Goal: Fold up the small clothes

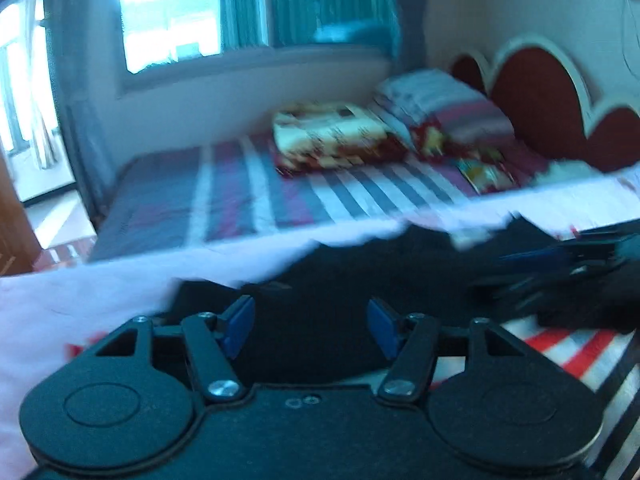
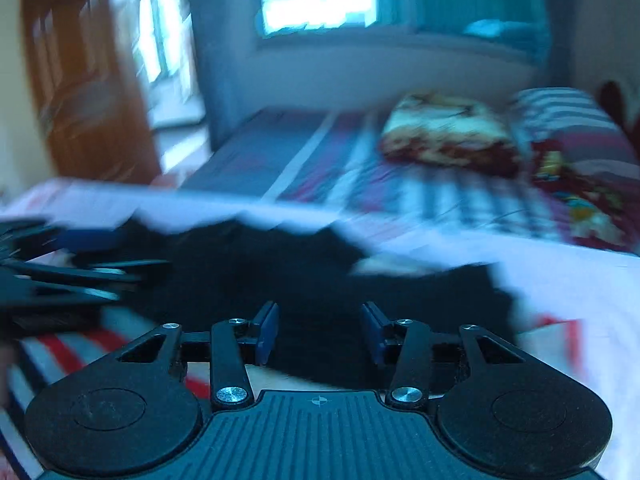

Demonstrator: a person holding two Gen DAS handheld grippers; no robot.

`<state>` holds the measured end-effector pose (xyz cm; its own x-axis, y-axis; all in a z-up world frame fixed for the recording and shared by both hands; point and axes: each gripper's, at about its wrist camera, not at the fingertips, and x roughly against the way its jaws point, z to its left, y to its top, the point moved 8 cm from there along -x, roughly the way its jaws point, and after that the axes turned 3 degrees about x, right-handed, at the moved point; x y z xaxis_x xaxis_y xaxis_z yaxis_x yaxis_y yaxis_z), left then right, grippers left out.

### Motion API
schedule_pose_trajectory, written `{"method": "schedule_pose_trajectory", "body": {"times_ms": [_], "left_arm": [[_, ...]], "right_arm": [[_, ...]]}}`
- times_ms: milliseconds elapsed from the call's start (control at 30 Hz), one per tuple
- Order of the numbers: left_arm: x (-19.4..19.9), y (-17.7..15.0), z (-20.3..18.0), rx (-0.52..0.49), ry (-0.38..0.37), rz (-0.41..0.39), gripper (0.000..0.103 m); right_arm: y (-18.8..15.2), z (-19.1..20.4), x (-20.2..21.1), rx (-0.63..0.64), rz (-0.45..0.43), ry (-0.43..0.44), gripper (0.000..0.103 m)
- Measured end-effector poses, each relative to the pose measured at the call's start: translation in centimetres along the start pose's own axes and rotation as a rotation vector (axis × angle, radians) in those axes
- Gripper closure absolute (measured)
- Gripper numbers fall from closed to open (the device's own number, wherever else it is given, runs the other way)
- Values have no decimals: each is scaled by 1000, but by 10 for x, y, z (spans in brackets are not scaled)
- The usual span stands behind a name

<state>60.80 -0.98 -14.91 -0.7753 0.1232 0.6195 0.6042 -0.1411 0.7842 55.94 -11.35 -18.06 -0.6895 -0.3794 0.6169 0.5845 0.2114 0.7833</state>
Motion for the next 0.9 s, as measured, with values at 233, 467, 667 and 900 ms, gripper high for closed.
{"method": "schedule_pose_trajectory", "body": {"times_ms": [233,467,667,900], "left_arm": [[-5,-33,52,57,78,35,39],[9,-42,68,-15,99,10,38],[45,-29,35,11,65,-62,39],[37,-59,-12,52,-7,15,36]], "right_arm": [[-27,-51,7,28,23,-185,57],[-38,-92,28,-23,23,-209,57],[-26,-37,60,-13,-65,-81,57],[-50,38,44,111,14,3,57]]}}
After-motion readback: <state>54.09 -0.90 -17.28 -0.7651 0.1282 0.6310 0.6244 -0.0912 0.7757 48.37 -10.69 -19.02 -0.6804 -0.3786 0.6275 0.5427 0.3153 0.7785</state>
